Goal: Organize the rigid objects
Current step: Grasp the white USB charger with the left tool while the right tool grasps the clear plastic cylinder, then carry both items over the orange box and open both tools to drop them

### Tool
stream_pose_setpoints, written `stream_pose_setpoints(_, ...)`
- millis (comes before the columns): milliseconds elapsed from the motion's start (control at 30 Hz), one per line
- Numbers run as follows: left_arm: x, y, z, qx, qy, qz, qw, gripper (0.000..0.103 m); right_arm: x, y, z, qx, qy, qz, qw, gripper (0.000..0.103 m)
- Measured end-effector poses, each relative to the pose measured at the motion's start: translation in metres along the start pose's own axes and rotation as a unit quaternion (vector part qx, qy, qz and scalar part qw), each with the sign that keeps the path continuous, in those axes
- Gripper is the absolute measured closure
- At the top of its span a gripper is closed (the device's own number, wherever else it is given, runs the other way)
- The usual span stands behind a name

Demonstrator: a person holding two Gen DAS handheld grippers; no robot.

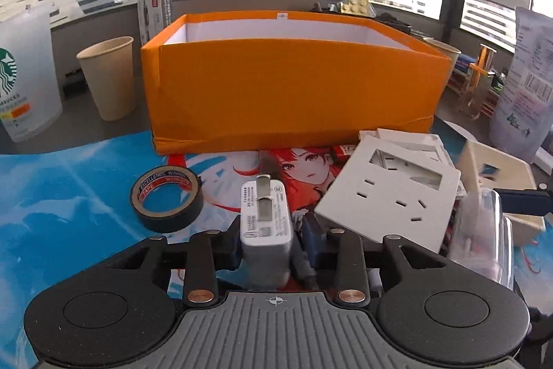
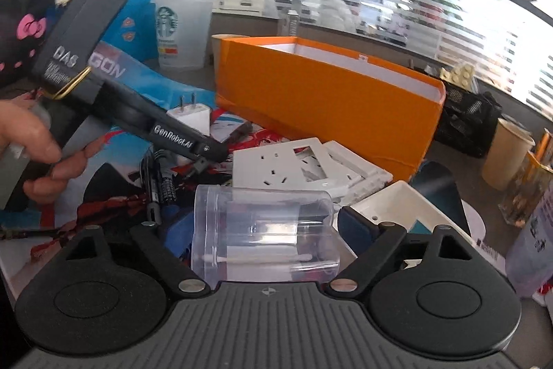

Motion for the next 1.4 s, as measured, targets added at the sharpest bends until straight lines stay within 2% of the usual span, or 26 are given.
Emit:
stream_pose_setpoints(67, -0.001, -0.001, 0.002, -0.003, -0.005, 0.007, 1.0, 0.072, -0.002, 0.001, 0.003, 0.0, -0.005, -0.001, 1.0, 0.023)
stream_pose_setpoints(267, -0.006, 0.001, 0.016, 0.006, -0.008, 0.021, 0.9997, 0.074, -0.011, 0.001, 0.013, 0.006, 0.005, -0.004, 1.0, 0.024)
stream_pose_setpoints(333, -0.007, 0.004, 0.022, 0.014, -0.007, 0.021, 0.9996, 0.083, -0.009, 0.005, 0.017, 0.014, 0.009, -0.019, 1.0, 0.024)
stream_pose_setpoints(467, -0.01, 0.012, 0.031, 0.027, -0.007, 0.023, 0.9993, 0.083, -0.005, 0.013, 0.023, 0.034, 0.008, -0.037, 0.999, 0.024)
stream_pose_setpoints(633, -0.014, 0.012, 0.031, 0.032, -0.012, 0.037, 0.9987, 0.084, -0.002, 0.021, 0.022, 0.064, -0.025, -0.006, 0.998, 0.024)
stream_pose_setpoints(767, -0.017, 0.01, 0.033, 0.031, -0.018, 0.047, 0.9982, 0.084, -0.006, 0.023, 0.021, 0.063, -0.009, -0.023, 0.998, 0.024)
stream_pose_setpoints(967, -0.018, 0.011, 0.038, 0.034, -0.023, 0.058, 0.9975, 0.084, 0.001, 0.039, 0.037, 0.099, -0.016, -0.038, 0.994, 0.024)
stream_pose_setpoints(1400, -0.014, 0.044, 0.048, 0.064, -0.02, 0.042, 0.9969, 0.084, 0.008, 0.064, 0.04, 0.125, -0.015, -0.043, 0.991, 0.024)
Point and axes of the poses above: each gripper's, at about its wrist camera, not at the fingertips, and z roughly against the way its jaws point, x to its right, y to its top, the point moved 10 cm from there along -z, roughly the way its jaws point, and after that the axes turned 6 degrees about -z, right-handed, at the moved point
